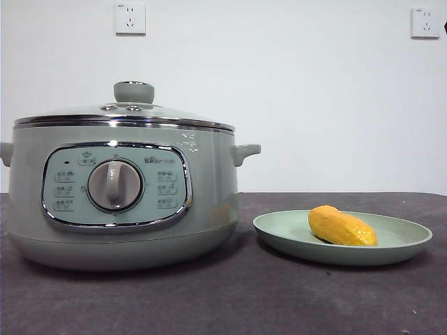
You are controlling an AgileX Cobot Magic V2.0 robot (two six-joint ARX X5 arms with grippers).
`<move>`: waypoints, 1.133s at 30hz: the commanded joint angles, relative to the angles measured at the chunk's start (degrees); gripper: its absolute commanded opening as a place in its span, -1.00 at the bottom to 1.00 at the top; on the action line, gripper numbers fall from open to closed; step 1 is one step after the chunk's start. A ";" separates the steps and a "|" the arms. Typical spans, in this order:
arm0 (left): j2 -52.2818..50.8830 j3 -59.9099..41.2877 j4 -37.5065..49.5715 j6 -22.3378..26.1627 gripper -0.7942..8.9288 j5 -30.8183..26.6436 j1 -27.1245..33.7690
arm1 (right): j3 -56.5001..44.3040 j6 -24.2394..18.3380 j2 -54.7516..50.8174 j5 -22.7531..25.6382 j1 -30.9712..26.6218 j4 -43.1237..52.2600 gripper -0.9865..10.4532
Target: Take the corn out from the steamer,put the corn on the plate,close the lid
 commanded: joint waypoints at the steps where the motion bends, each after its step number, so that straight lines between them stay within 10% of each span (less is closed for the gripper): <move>1: -0.15 -0.79 0.04 -0.52 -0.84 0.02 0.22 | -0.26 0.55 -0.07 0.17 0.07 0.35 -0.82; 18: -0.15 -0.79 0.04 -0.52 -0.84 0.02 0.20 | -0.26 0.31 -0.07 0.22 0.07 0.17 -0.82; 26: -0.15 -0.79 0.04 -0.52 -0.84 0.00 0.20 | -3.19 -8.31 -4.76 -0.46 -3.34 2.21 -0.82; 34: -0.15 -0.79 0.04 -0.52 -0.84 0.00 0.20 | -20.13 -10.05 -16.28 -18.10 -19.63 21.33 -0.82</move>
